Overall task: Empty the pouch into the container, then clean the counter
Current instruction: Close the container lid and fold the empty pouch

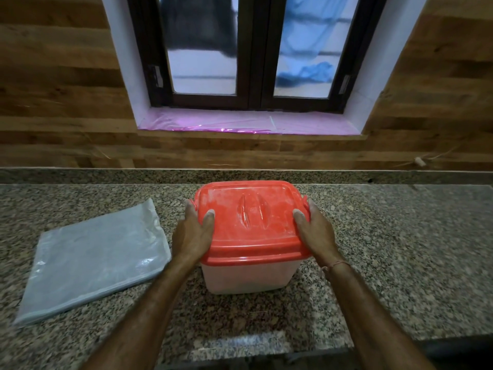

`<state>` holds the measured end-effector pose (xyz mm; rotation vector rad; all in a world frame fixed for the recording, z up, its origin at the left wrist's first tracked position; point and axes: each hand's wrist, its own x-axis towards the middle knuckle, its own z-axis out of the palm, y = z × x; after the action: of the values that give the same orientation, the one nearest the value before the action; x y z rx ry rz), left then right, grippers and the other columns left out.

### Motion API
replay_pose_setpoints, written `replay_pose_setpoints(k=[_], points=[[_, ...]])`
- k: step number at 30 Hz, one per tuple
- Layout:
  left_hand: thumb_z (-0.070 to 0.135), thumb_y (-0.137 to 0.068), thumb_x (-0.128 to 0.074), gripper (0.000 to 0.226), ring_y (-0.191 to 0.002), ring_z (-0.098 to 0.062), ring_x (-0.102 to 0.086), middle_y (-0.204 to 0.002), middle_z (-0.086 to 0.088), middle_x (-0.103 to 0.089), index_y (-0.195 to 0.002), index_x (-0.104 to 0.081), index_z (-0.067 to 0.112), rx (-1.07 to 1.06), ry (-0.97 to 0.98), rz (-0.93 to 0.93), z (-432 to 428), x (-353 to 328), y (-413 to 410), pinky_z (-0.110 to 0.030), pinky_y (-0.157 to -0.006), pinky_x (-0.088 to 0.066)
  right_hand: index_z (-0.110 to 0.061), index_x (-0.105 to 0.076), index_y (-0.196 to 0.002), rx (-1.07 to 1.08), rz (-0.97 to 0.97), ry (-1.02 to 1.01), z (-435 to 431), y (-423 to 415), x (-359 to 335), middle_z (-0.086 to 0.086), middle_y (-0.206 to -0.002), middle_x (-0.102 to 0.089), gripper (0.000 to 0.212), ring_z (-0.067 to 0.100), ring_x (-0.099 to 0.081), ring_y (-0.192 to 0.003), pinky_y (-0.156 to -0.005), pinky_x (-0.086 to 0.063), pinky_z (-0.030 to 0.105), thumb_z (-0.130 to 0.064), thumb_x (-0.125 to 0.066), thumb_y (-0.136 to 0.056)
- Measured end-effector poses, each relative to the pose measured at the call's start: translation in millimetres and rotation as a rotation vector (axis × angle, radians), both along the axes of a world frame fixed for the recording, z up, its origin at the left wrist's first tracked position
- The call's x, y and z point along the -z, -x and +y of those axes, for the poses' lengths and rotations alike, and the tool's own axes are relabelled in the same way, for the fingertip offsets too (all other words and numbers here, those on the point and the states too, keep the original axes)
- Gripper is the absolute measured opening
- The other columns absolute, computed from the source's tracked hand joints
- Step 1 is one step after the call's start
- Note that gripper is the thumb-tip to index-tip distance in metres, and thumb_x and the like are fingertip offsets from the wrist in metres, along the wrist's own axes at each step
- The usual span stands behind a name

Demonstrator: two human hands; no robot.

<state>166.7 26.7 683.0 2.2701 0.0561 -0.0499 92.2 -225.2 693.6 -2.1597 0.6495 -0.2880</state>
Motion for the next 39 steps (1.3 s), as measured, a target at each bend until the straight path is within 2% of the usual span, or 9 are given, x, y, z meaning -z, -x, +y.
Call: replay_pose_setpoints(k=[2, 5, 10, 14, 21, 27, 33, 36, 39], points=[[0.063, -0.095, -0.053, 0.077, -0.106, -0.031, -0.068, -0.133, -0.009, -0.063, -0.155, -0.031, 0.020, -0.060, 0.167, 0.037, 4, 4, -1, -0.036, -0.087, -0.055, -0.020, -0.053, -0.140, 0.028, -0.038, -0.300, -5, 1, -1, 0.005, -0.118, -0.071, 0.054, 0.021, -0.076, -0.087, -0.074, -0.065, 0.041, -0.049, -0.061, -0.096], [0.070, -0.078, -0.065, 0.073, -0.096, -0.025, -0.071, -0.118, -0.002, -0.068, -0.136, -0.049, 0.027, -0.120, 0.312, 0.064, 3, 3, -8, -0.047, -0.084, -0.062, -0.012, -0.059, -0.134, 0.079, -0.094, -0.472, -10, -4, 0, 0.009, -0.103, -0.074, 0.051, 0.019, -0.078, -0.072, -0.056, -0.061, 0.030, -0.037, -0.072, -0.091], [0.054, -0.086, -0.072, 0.065, -0.097, -0.025, -0.070, -0.110, 0.000, -0.068, -0.139, -0.055, 0.021, -0.142, 0.367, 0.061, -9, -12, -39, -0.047, -0.088, -0.061, -0.013, -0.064, -0.131, 0.090, -0.193, -0.478, -23, -45, 3, 0.006, -0.103, -0.076, 0.055, 0.021, -0.078, -0.082, -0.063, -0.065, 0.034, -0.038, -0.079, -0.085], [0.069, -0.075, -0.067, 0.067, -0.093, -0.023, -0.074, -0.105, 0.002, -0.074, -0.127, -0.063, 0.027, -0.104, 0.300, 0.054, -22, -20, -92, -0.049, -0.085, -0.062, -0.016, -0.067, -0.124, 0.090, -0.197, -0.470, -46, -104, -5, 0.004, -0.101, -0.076, 0.049, 0.022, -0.076, -0.087, -0.077, -0.065, 0.041, -0.038, -0.080, -0.082], [0.073, -0.063, -0.067, 0.074, -0.090, -0.024, -0.075, -0.103, -0.002, -0.076, -0.117, -0.068, 0.021, -0.079, 0.292, 0.029, -51, -20, -189, -0.050, -0.083, -0.063, -0.015, -0.073, -0.113, 0.060, -0.148, -0.410, -83, -203, 0, 0.003, -0.098, -0.077, 0.041, 0.020, -0.075, -0.084, -0.071, -0.063, 0.033, -0.041, -0.079, -0.081], [0.074, -0.061, -0.065, 0.053, -0.088, -0.027, -0.075, -0.097, -0.002, -0.076, -0.089, -0.063, 0.029, -0.095, 0.275, 0.080, -64, -10, -240, -0.050, -0.083, -0.063, -0.013, -0.073, -0.115, 0.081, -0.123, -0.408, -98, -255, 19, 0.005, -0.099, -0.077, 0.050, 0.024, -0.075, -0.086, -0.078, -0.063, 0.039, -0.048, -0.076, -0.080], [0.061, -0.083, -0.068, 0.049, -0.093, -0.027, -0.074, -0.106, -0.003, -0.075, -0.117, -0.064, 0.026, -0.052, 0.287, 0.077, -68, -6, -254, -0.050, -0.087, -0.062, -0.019, -0.071, -0.116, 0.081, -0.132, -0.405, -98, -261, 25, 0.000, -0.099, -0.077, 0.059, 0.023, -0.075, -0.087, -0.082, -0.064, 0.047, -0.059, -0.071, -0.073], [0.076, -0.071, -0.065, 0.072, -0.094, -0.024, -0.074, -0.109, -0.002, -0.075, -0.121, -0.063, 0.025, -0.023, 0.276, 0.081, -61, -5, -250, -0.049, -0.087, -0.061, -0.017, -0.070, -0.117, 0.070, -0.166, -0.427, -93, -255, 21, 0.003, -0.102, -0.077, 0.054, 0.024, -0.075, -0.089, -0.083, -0.063, 0.045, -0.057, -0.070, -0.081], [0.086, -0.074, -0.059, 0.080, -0.101, -0.017, -0.072, -0.116, 0.005, -0.074, -0.127, -0.063, 0.026, 0.006, 0.268, 0.062, -43, 4, -222, -0.044, -0.091, -0.060, -0.022, -0.069, -0.114, 0.140, -0.294, -0.521, -74, -228, 30, 0.003, -0.106, -0.076, 0.052, 0.022, -0.074, -0.095, -0.080, -0.062, 0.042, -0.065, -0.048, -0.094]])
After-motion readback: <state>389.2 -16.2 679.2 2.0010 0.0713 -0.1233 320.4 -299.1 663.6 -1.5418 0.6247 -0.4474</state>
